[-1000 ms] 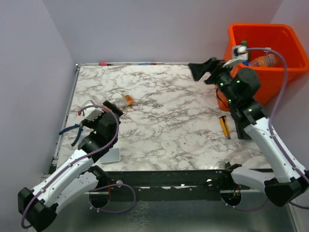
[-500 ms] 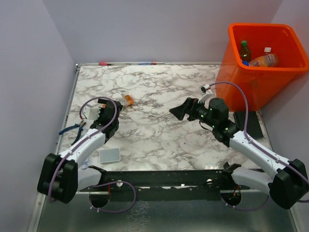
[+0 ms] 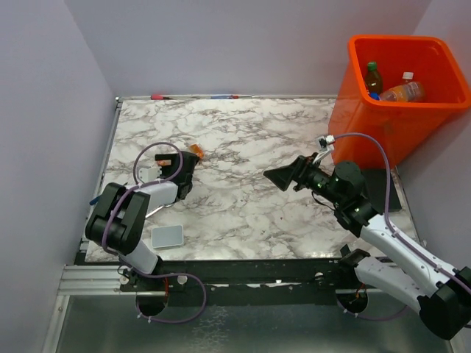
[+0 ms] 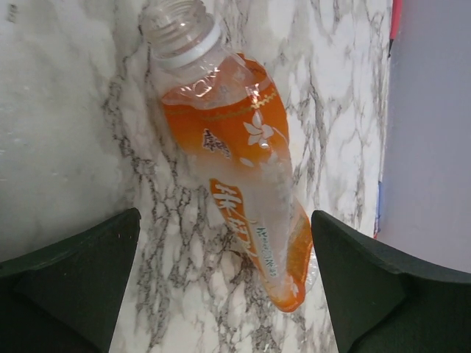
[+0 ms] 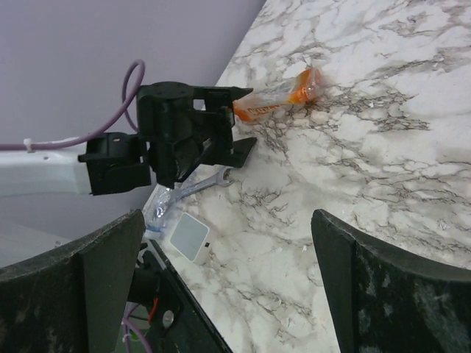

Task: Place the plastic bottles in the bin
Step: Pick up the plastic bottle at the center of the board.

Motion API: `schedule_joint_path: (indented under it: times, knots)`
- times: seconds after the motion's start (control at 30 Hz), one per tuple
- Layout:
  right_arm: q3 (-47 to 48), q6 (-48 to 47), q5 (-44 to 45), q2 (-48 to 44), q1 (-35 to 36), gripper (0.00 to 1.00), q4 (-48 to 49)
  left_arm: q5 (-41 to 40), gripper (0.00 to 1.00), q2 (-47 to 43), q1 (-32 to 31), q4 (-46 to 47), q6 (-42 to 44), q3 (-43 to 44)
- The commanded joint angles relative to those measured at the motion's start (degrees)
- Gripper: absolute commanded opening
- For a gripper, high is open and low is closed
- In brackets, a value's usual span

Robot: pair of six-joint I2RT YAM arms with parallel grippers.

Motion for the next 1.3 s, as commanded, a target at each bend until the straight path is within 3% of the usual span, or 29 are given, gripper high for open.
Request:
schedule_joint_path:
  times: [0.0, 0.37, 0.57, 0.77, 0.87, 1.03, 1.17, 1.27]
  knots:
    - [-1.75, 1.61, -2.26, -3.69, 0.45, 0.98, -0.18, -2.94, 0.95, 5.08, 1.01, 4.17, -3.91, 3.83]
    - [-0.16, 0.08, -3.91, -6.62, 0.51, 0.98, -4.48, -2.2, 0.68, 13.02, 3.38, 6.25, -4.26, 5.92]
    - [-0.39, -0.11, -3.61, -6.86, 0.51, 0.98, -4.6, -1.28, 0.28, 14.51, 3.88, 8.34, -2.22, 5.09]
    - [0.34, -0.36, -3.35, -6.71, 0.5, 0.98, -5.02, -0.12, 0.07, 12.89, 3.99, 9.8, -1.12, 3.31]
    - [1.43, -1.5, -3.42, -6.56, 0.45, 0.98, -6.39, 1.74, 0.0, 7.43, 3.99, 13.57, 5.01, 1.68]
    - [7.22, -7.59, -3.93, -5.16, 0.46, 1.0, -12.49, 19.7, 0.0, -5.04, 4.06, 23.06, 31.35, 2.23]
    - [13.61, -12.41, -9.19, -1.97, 0.5, 1.0, -18.76, 44.65, 0.0, -12.84, 4.08, 26.65, 49.23, 4.13]
    - [17.61, -15.37, -16.64, 0.76, 0.5, 1.0, -21.46, 63.06, 0.0, -18.0, 3.97, 27.17, 56.77, 4.44]
